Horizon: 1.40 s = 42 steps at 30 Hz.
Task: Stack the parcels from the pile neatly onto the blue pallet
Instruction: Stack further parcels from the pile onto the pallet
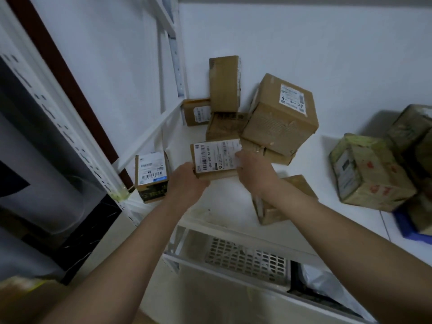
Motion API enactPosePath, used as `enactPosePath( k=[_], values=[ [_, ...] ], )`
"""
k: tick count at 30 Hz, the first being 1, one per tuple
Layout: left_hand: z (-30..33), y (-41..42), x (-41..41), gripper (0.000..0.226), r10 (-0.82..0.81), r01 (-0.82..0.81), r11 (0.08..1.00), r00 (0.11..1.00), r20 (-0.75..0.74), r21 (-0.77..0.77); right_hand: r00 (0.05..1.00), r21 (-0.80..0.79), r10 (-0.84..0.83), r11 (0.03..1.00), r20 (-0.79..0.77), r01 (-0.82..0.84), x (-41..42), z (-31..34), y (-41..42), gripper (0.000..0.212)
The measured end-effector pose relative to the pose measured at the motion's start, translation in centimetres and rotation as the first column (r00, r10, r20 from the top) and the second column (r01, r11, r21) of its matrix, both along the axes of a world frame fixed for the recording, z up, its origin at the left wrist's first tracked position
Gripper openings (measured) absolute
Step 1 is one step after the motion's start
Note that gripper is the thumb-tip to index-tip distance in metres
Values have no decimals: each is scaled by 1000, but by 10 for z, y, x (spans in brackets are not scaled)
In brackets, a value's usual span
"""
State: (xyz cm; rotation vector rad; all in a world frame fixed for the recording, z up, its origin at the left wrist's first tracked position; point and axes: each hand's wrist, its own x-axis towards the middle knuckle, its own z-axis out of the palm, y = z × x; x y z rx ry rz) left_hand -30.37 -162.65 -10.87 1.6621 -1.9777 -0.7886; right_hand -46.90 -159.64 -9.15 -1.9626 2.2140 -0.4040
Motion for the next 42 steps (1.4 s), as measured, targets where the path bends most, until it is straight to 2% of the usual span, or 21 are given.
enactPosePath(
  k=[8, 14, 18, 26, 32, 37, 42],
  values=[
    [23, 23, -33, 38, -163, 161, 977, 987, 0, -142, 984, -103, -176, 979, -3, 175, -27, 11, 54, 22],
    [36, 66, -80, 45, -273, 270, 958, 962, -25, -100, 953, -121, -301, 947, -19, 297, -67, 24, 105, 16],
    [43, 101, -115, 43, -332, 327, 940, 943, -39, -93, 937, -132, -348, 930, -16, 343, -97, 33, 152, 14],
    [51, 200, -211, 34, -486, 481, 873, 871, -73, -79, 873, -146, -480, 861, 84, 487, -177, 47, 277, 12],
    [53, 290, -287, 37, -612, 606, 790, 786, -84, -90, 797, -148, -604, 786, 22, 600, -239, 50, 386, 23],
    [48, 362, -343, 35, -681, 675, 732, 722, -126, -86, 740, -146, -673, 733, -13, 664, -286, 51, 468, 21],
    [43, 413, -384, 30, -706, 697, 709, 700, -107, -107, 708, -171, -706, 696, 12, 697, -323, 51, 526, 26]
  ],
)
